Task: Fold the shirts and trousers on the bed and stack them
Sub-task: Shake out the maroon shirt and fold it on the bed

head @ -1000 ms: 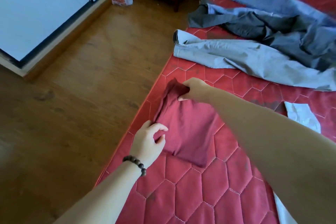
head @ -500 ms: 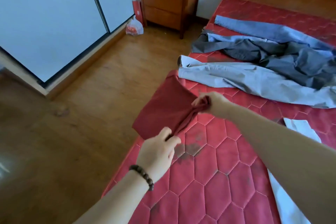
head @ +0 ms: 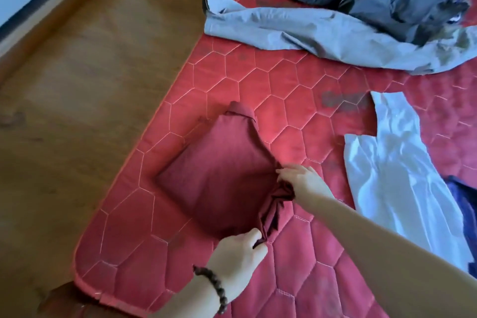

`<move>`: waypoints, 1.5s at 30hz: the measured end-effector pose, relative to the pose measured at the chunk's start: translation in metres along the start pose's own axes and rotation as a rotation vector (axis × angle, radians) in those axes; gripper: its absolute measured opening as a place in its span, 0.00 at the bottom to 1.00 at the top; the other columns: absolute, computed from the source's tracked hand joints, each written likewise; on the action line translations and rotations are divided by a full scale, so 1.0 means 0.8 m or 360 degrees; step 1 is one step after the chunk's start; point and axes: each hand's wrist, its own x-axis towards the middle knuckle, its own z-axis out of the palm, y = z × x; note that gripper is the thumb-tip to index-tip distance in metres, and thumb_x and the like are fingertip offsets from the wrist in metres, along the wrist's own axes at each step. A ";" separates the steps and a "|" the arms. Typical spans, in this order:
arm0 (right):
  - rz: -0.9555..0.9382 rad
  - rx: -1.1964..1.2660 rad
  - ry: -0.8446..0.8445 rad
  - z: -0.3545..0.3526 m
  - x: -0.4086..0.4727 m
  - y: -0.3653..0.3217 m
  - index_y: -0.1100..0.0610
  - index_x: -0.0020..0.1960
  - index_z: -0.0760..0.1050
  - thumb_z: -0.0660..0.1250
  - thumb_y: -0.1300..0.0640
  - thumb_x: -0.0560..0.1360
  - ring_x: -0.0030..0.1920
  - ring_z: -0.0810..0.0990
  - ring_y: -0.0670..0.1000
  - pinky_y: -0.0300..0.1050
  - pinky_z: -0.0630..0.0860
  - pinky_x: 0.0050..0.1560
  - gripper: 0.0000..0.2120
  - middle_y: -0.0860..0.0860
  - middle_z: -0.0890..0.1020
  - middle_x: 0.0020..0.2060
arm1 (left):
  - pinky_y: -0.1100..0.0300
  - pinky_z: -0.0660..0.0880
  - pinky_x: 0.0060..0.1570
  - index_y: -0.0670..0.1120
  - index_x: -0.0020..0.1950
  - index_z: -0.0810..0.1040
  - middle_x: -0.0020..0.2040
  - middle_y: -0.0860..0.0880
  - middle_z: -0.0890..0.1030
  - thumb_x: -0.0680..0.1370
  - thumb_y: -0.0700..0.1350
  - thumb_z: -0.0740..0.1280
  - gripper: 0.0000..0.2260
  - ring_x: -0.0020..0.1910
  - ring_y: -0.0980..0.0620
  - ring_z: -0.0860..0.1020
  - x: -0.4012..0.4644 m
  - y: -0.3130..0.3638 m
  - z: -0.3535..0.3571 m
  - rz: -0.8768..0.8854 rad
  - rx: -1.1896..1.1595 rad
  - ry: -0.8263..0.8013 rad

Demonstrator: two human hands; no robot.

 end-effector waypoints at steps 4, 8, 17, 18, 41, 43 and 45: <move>-0.0073 -0.0435 -0.0366 -0.007 -0.030 0.028 0.46 0.72 0.66 0.56 0.61 0.78 0.77 0.51 0.46 0.45 0.53 0.71 0.24 0.42 0.58 0.76 | 0.58 0.76 0.32 0.48 0.47 0.79 0.48 0.50 0.77 0.66 0.37 0.69 0.12 0.36 0.51 0.78 0.021 0.035 0.005 0.0102 -0.0049 -0.0189; 0.0001 -0.0470 -0.0444 -0.007 -0.061 0.040 0.42 0.73 0.64 0.56 0.64 0.77 0.77 0.46 0.48 0.53 0.45 0.75 0.28 0.43 0.53 0.77 | 0.52 0.64 0.69 0.49 0.73 0.66 0.73 0.45 0.64 0.79 0.40 0.61 0.21 0.68 0.44 0.67 0.031 0.050 0.020 0.0123 -0.0313 -0.0582; 0.1118 0.0125 0.0473 0.030 -0.087 -0.030 0.48 0.74 0.60 0.61 0.43 0.76 0.69 0.64 0.59 0.58 0.65 0.64 0.28 0.56 0.63 0.71 | 0.41 0.61 0.71 0.48 0.68 0.74 0.70 0.40 0.70 0.74 0.49 0.68 0.22 0.73 0.41 0.64 0.058 -0.059 -0.036 -0.0249 0.0014 0.0365; 0.1367 0.0240 0.0468 0.035 -0.086 -0.040 0.48 0.75 0.56 0.61 0.38 0.74 0.68 0.64 0.60 0.59 0.66 0.63 0.34 0.58 0.63 0.70 | 0.40 0.61 0.70 0.49 0.68 0.74 0.70 0.39 0.68 0.73 0.49 0.69 0.23 0.73 0.39 0.63 0.064 -0.082 -0.046 -0.0434 0.0070 0.0394; 0.1192 0.1049 0.0813 0.047 -0.003 -0.103 0.57 0.58 0.69 0.65 0.61 0.77 0.42 0.74 0.55 0.42 0.63 0.41 0.11 0.50 0.77 0.41 | 0.69 0.58 0.63 0.56 0.72 0.69 0.70 0.51 0.72 0.75 0.40 0.68 0.26 0.72 0.52 0.65 0.084 -0.225 -0.079 -0.0839 -0.0776 0.0537; 0.1068 0.0991 0.0833 0.032 0.020 -0.097 0.55 0.59 0.69 0.66 0.59 0.76 0.40 0.72 0.52 0.41 0.63 0.39 0.12 0.47 0.76 0.40 | 0.70 0.60 0.61 0.54 0.72 0.69 0.68 0.51 0.74 0.74 0.41 0.70 0.27 0.68 0.52 0.69 0.068 -0.230 -0.085 -0.0890 -0.0797 0.0752; 0.1189 0.0935 0.0732 0.026 0.034 -0.088 0.55 0.56 0.66 0.66 0.49 0.76 0.38 0.74 0.54 0.45 0.65 0.35 0.15 0.47 0.75 0.37 | 0.67 0.61 0.62 0.53 0.75 0.63 0.71 0.52 0.71 0.74 0.47 0.71 0.32 0.69 0.52 0.69 0.052 -0.234 -0.082 -0.1027 -0.0824 0.0728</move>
